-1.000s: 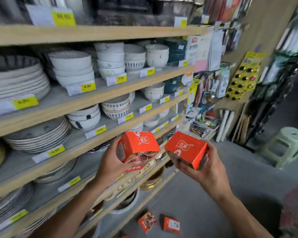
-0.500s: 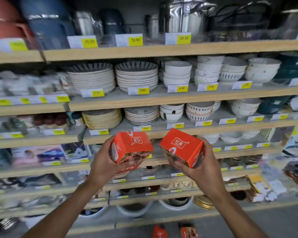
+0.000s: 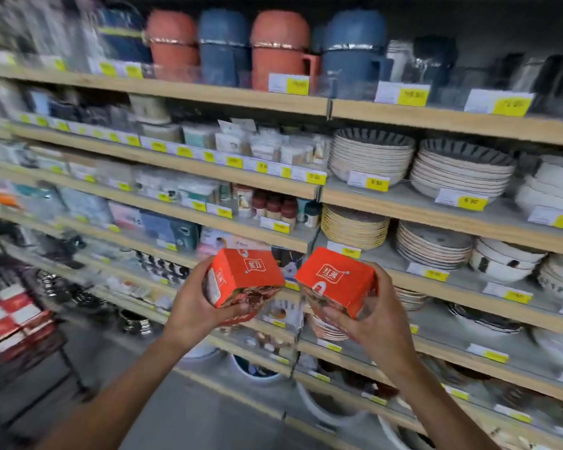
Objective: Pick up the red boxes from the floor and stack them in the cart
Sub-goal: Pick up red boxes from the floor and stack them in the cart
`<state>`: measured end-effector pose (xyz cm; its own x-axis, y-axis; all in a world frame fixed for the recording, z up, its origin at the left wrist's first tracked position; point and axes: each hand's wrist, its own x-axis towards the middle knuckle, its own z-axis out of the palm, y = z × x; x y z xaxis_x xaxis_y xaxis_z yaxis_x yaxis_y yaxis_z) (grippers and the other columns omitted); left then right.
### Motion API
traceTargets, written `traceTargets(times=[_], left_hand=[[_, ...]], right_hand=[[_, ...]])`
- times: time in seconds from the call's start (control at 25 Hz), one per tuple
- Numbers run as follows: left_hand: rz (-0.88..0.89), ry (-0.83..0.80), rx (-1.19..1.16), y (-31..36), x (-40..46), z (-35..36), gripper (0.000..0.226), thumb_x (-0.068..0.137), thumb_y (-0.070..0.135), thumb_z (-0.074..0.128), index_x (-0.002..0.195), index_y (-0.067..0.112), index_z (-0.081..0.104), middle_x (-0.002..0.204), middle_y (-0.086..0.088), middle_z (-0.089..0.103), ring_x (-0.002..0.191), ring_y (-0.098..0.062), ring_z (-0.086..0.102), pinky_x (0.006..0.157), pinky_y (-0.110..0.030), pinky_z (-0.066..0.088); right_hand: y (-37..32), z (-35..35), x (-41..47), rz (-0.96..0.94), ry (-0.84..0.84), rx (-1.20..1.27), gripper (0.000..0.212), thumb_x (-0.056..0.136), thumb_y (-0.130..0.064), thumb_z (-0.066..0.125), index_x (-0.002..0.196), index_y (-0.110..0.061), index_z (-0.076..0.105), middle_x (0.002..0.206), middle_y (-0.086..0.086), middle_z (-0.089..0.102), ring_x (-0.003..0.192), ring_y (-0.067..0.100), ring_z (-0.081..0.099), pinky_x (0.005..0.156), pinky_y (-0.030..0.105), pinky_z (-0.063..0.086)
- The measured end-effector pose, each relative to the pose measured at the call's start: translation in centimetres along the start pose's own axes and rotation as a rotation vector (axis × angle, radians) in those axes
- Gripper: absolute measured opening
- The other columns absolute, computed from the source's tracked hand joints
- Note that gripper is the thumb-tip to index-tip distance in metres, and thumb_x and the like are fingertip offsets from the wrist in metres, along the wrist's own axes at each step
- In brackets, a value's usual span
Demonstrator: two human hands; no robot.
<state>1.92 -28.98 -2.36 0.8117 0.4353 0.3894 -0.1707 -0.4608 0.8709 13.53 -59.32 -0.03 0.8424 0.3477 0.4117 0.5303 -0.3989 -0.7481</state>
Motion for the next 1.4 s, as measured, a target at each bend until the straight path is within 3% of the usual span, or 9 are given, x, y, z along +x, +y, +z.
traceTargets(times=[0.12, 0.28, 0.44, 0.6, 0.72, 0.88, 1.0, 1.12, 1.4], left_hand=[[0.001, 0.113, 0.048, -2.7, -0.2, -8.3, 0.088, 0.045, 0.054, 0.094, 0.118, 0.067, 0.047, 0.115, 0.029, 0.065, 0.107, 0.002, 0.065, 0.088, -0.022, 0.054], [-0.067, 0.237, 0.101, -6.2, -1.4, -18.6, 0.095, 0.047, 0.051, 0.096, 0.128, 0.052, 0.048, 0.118, 0.023, 0.066, 0.11, -0.001, 0.064, 0.093, -0.025, 0.054], [-0.135, 0.371, 0.165, -8.7, -3.3, -26.5, 0.1, 0.051, 0.046, 0.098, 0.135, 0.041, 0.045, 0.123, 0.018, 0.064, 0.114, 0.002, 0.06, 0.094, -0.025, 0.05], [-0.2, 0.495, 0.207, -11.0, -4.8, -32.0, 0.097, 0.051, 0.037, 0.099, 0.132, 0.045, 0.046, 0.118, 0.027, 0.064, 0.112, 0.003, 0.062, 0.094, -0.021, 0.051], [-0.267, 0.585, 0.28, -12.7, -4.9, -35.4, 0.101, 0.049, 0.04, 0.1, 0.135, 0.034, 0.048, 0.12, 0.02, 0.065, 0.112, 0.001, 0.063, 0.097, -0.027, 0.053], [-0.31, 0.718, 0.358, -14.8, -2.8, -39.8, 0.093, 0.048, 0.035, 0.099, 0.124, 0.047, 0.048, 0.116, 0.027, 0.064, 0.109, 0.004, 0.063, 0.089, -0.014, 0.051], [-0.352, 0.814, 0.396, -15.7, -1.0, -42.5, 0.095, 0.047, 0.028, 0.099, 0.127, 0.037, 0.048, 0.111, 0.033, 0.064, 0.105, 0.01, 0.063, 0.083, -0.005, 0.047], [-0.395, 0.904, 0.437, -17.1, 0.4, -45.3, 0.096, 0.049, 0.023, 0.101, 0.131, 0.027, 0.05, 0.111, 0.027, 0.067, 0.105, 0.007, 0.064, 0.082, -0.004, 0.047], [-0.475, 1.048, 0.441, -21.2, -0.4, -50.9, 0.093, 0.052, 0.017, 0.098, 0.129, 0.029, 0.048, 0.11, 0.04, 0.062, 0.102, 0.015, 0.061, 0.08, -0.002, 0.045]], right_hand=[[-5.0, 7.9, 2.4, -0.074, -0.057, 0.007, 0.107, 0.053, -0.073, 0.082, 0.142, -0.04, 0.034, 0.134, -0.016, 0.054, 0.113, 0.007, 0.058, 0.081, 0.016, 0.042], [-10.4, 18.2, 4.5, -0.15, -0.15, 0.096, 0.104, 0.054, -0.075, 0.077, 0.142, -0.037, 0.035, 0.131, -0.013, 0.056, 0.112, 0.008, 0.059, 0.08, 0.014, 0.044], [-14.2, 27.1, 5.9, -0.195, -0.258, 0.152, 0.107, 0.056, -0.08, 0.077, 0.144, -0.038, 0.033, 0.135, -0.011, 0.057, 0.117, 0.012, 0.062, 0.09, 0.042, 0.059], [-17.1, 34.8, 7.9, -0.256, -0.369, 0.233, 0.103, 0.058, -0.08, 0.077, 0.142, -0.036, 0.036, 0.131, -0.011, 0.059, 0.114, 0.013, 0.063, 0.09, 0.045, 0.059], [-18.6, 41.0, 10.2, -0.298, -0.444, 0.274, 0.107, 0.053, -0.079, 0.078, 0.142, -0.035, 0.038, 0.133, -0.008, 0.06, 0.117, 0.015, 0.063, 0.093, 0.046, 0.057], [-21.1, 50.0, 14.4, -0.338, -0.562, 0.361, 0.103, 0.055, -0.071, 0.08, 0.141, -0.033, 0.039, 0.131, -0.007, 0.062, 0.116, 0.016, 0.064, 0.092, 0.046, 0.056], [-23.3, 55.5, 17.4, -0.37, -0.635, 0.443, 0.1, 0.057, -0.066, 0.083, 0.141, -0.037, 0.038, 0.132, -0.008, 0.062, 0.118, 0.014, 0.063, 0.094, 0.044, 0.055], [-25.9, 60.9, 20.4, -0.415, -0.723, 0.508, 0.094, 0.059, -0.058, 0.087, 0.138, -0.036, 0.04, 0.13, -0.01, 0.062, 0.117, 0.012, 0.064, 0.093, 0.043, 0.056], [-30.6, 73.0, 20.8, -0.438, -0.814, 0.592, 0.088, 0.063, -0.024, 0.095, 0.132, -0.026, 0.041, 0.121, 0.0, 0.063, 0.107, 0.015, 0.067, 0.088, 0.034, 0.055]])
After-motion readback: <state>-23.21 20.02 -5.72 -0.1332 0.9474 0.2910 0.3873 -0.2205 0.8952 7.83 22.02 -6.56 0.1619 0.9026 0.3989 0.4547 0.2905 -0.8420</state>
